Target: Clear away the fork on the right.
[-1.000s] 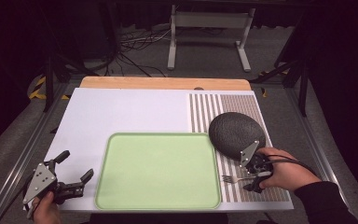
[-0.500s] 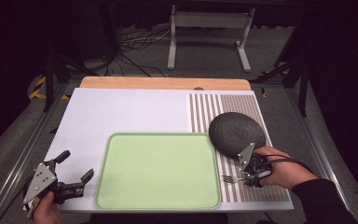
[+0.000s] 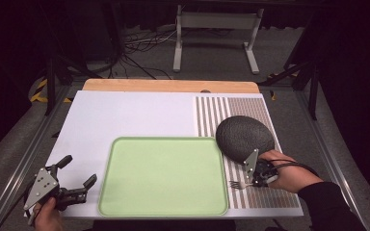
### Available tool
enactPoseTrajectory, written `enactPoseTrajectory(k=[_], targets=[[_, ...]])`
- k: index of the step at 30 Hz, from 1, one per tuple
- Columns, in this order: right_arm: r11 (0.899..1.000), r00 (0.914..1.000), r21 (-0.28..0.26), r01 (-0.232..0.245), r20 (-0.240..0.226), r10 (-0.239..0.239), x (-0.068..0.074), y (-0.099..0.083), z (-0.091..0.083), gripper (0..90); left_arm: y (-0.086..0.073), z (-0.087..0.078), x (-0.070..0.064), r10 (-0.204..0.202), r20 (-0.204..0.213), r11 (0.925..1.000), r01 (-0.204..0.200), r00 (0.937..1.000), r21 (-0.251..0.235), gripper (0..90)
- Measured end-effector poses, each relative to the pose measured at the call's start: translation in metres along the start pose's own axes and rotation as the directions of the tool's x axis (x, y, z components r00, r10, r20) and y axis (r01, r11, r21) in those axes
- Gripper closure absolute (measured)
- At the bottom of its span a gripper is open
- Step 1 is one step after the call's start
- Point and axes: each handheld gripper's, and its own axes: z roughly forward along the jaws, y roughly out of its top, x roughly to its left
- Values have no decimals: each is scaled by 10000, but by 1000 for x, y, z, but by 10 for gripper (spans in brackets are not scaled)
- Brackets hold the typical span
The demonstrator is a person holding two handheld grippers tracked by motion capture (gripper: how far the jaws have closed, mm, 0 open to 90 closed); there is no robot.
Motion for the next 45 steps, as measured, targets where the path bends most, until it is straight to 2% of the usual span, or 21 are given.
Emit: enactPoseTrajectory(k=[14,15,17,18,20,22,30,36,37,45], targets=[[9996,9994,30,281,-213,-280,-1,2,-4,855,0,0,0,-21,0,10000,21,10000,-21,0],[9996,9996,-143,250,-137,-252,-1,2,-5,855,0,0,0,-13,-7,10000,13,10000,-3,0],[9998,9999,-198,94,-139,-97,0,2,-10,855,0,0,0,-18,1,10000,18,10000,-23,0],[9997,9997,-176,173,-155,-176,0,2,-12,856,0,0,0,-19,-3,10000,19,10000,-27,0],[9995,10000,-299,-48,-53,46,1,2,-16,856,0,0,0,-14,4,10000,14,10000,-31,1],[9993,10000,-381,68,23,-67,-1,3,-21,856,0,0,0,-16,-2,10000,16,10000,-38,0],[9961,9991,-872,-148,374,181,1,6,-38,856,0,0,0,-9,6,10000,9,10000,-35,0],[9918,9974,-1245,-271,626,351,1,11,-50,856,0,0,0,8,22,10000,-8,10000,3,0],[9903,9957,-1311,-469,726,568,2,13,-52,856,0,0,0,9,7,10000,-9,10000,-16,0],[9811,9934,-1866,-517,908,697,0,25,-61,856,0,0,0,8,35,10000,-8,10000,-36,0]])
